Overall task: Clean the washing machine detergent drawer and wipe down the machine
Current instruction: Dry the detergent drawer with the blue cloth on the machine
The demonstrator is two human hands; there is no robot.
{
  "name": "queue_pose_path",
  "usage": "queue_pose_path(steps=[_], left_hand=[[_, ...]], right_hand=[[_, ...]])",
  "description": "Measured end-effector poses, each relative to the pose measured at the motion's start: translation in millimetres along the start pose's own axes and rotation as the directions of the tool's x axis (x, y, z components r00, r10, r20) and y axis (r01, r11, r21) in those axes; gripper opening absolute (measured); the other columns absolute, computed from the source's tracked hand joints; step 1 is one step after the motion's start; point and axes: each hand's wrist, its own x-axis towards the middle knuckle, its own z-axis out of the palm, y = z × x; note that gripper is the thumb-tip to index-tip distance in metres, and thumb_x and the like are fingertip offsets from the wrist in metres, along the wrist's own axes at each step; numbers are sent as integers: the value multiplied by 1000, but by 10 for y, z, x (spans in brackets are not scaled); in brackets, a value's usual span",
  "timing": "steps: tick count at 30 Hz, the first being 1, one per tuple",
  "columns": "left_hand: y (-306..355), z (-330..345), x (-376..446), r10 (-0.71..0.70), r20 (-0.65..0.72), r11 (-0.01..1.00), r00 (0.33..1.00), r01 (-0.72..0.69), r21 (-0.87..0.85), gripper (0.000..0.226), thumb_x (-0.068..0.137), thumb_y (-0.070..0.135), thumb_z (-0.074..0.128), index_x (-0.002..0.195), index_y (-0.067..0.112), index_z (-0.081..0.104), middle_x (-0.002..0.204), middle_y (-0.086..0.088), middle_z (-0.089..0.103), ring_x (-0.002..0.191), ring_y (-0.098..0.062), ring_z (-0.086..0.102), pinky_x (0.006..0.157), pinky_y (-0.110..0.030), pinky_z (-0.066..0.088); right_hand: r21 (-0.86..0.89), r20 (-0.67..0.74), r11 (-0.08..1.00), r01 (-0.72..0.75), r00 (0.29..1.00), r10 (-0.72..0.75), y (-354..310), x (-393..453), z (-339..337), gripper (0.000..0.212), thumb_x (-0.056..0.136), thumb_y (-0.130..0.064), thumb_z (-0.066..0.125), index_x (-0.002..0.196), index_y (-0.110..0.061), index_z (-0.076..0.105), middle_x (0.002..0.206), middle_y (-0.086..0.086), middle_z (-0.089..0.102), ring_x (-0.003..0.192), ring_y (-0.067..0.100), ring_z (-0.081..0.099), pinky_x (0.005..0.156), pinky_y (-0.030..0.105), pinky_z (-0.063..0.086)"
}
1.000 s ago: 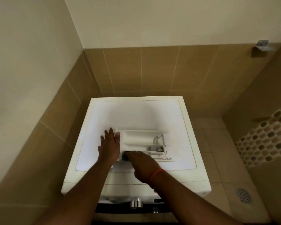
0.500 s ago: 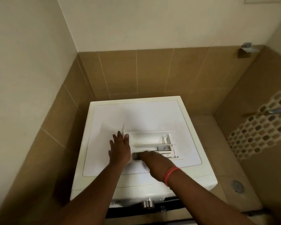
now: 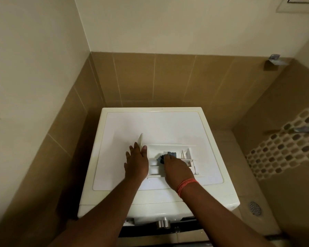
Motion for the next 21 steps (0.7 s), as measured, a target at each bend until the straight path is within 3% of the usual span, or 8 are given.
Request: queue_pose_path(steps=[4,8,12,16,21], left_hand=[[11,-3,1,1,-2,1000,1000,-1,-5,65,102,53,18,157,20,11,165,-5,8,152,-30,5,121,-55,13],[12,7,10,-1,7,1000,1000,2,-31,65,101,52,19,157,20,11,165,-5,7,152,-31,5,121,-55,11],[10,24,36,-6,18,997,1000,7,-75,63,102,51,21,157,21,12,166,-5,6,152,-30,4,121,-55,12],[6,38,56,-6,12,997,1000,6,-77,63,102,50,21,157,22,12,166,-3,5,152,-29,3,121,-55,12],[-16,47,59,-9,21,992,1000,11,-130,61,103,49,20,157,23,13,166,-2,5,152,-27,2,122,-52,11]], right_hand=[[-24,243,996,84,967,-75,62,77,-145,57,85,-1,51,139,-15,43,138,13,50,123,29,52,96,35,44],[-67,343,994,87,938,-59,37,177,-191,51,83,-6,51,132,-17,52,122,12,61,113,31,59,88,34,48],[-109,283,990,91,957,-57,-115,225,-119,37,84,-10,55,120,-14,60,108,13,65,100,32,64,82,36,51],[-61,225,992,109,970,-93,-173,265,-9,34,86,-9,57,119,-15,60,108,15,64,100,35,63,84,39,52],[70,101,988,140,984,-146,-173,269,112,36,88,-11,53,123,-18,61,106,11,66,100,30,63,83,34,50]])
